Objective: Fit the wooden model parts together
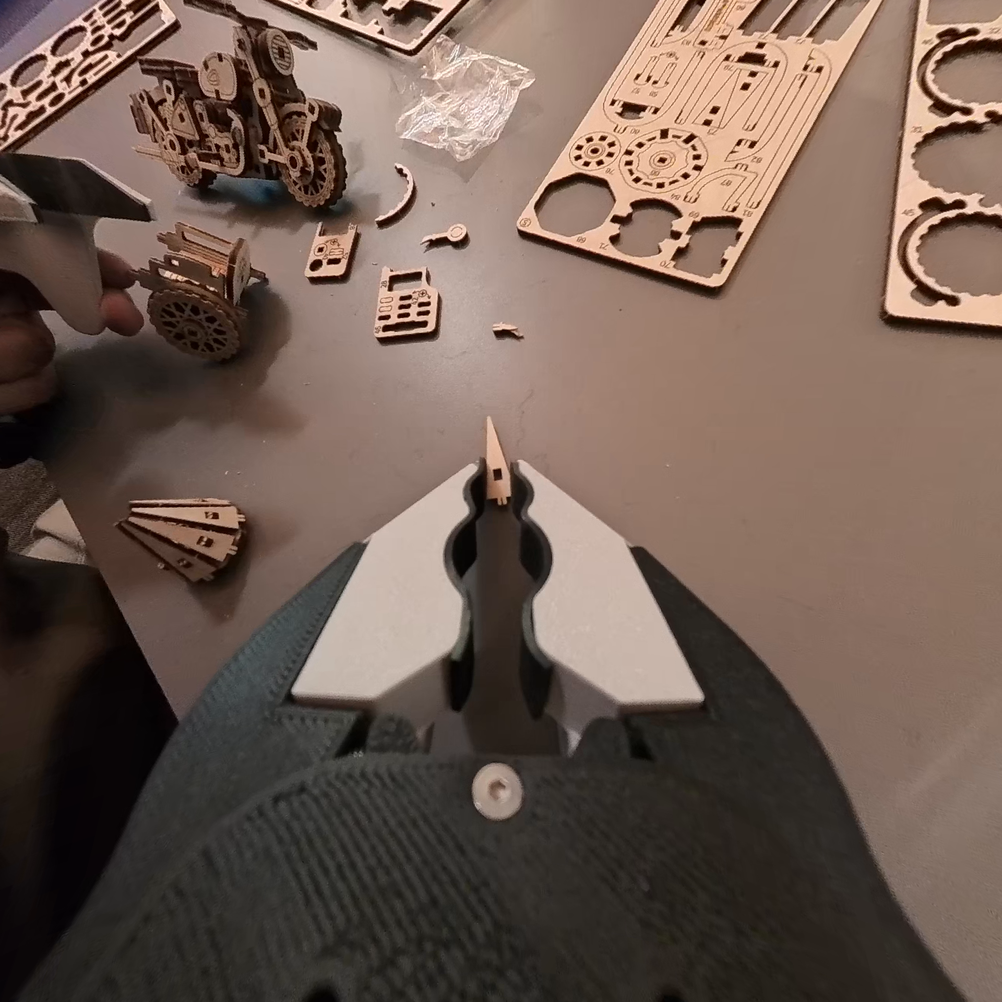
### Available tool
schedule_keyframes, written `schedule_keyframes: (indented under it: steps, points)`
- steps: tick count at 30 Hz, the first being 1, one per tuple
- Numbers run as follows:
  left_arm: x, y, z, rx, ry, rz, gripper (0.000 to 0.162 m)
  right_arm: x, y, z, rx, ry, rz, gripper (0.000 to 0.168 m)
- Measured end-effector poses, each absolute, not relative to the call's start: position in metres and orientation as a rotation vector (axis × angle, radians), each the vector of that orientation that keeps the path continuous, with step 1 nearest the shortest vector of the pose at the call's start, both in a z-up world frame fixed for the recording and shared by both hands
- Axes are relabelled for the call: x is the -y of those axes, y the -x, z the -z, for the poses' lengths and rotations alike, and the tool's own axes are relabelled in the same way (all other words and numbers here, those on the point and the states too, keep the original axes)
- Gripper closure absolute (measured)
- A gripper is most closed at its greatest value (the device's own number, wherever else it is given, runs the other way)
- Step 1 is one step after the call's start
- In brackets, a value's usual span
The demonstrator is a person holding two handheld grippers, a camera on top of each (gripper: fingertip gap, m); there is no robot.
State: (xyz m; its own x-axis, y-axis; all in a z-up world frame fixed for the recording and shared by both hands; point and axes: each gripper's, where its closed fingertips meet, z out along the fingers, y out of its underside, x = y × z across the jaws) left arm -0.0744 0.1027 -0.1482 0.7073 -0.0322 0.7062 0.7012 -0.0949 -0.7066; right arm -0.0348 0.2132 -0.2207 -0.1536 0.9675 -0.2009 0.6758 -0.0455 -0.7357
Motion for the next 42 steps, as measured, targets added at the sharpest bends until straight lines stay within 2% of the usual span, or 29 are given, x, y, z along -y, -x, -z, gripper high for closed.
schedule_keyframes:
  steps: [21, 28, 42]
  points:
    - [-0.09, 0.078, 0.138, 0.524, 1.54, 0.587, 0.136, -0.212, 0.033, 0.221, 1.866, 1.689, -0.976, 0.161]
    - [-0.09, 0.072, 0.136, 0.485, 1.559, 0.551, 0.137, -0.216, 0.032, 0.22, 1.855, 1.672, -0.927, 0.149]
    - [-0.091, 0.052, 0.139, 0.36, 1.63, 0.448, 0.139, -0.208, 0.034, 0.195, 1.775, 1.59, -1.008, 0.145]
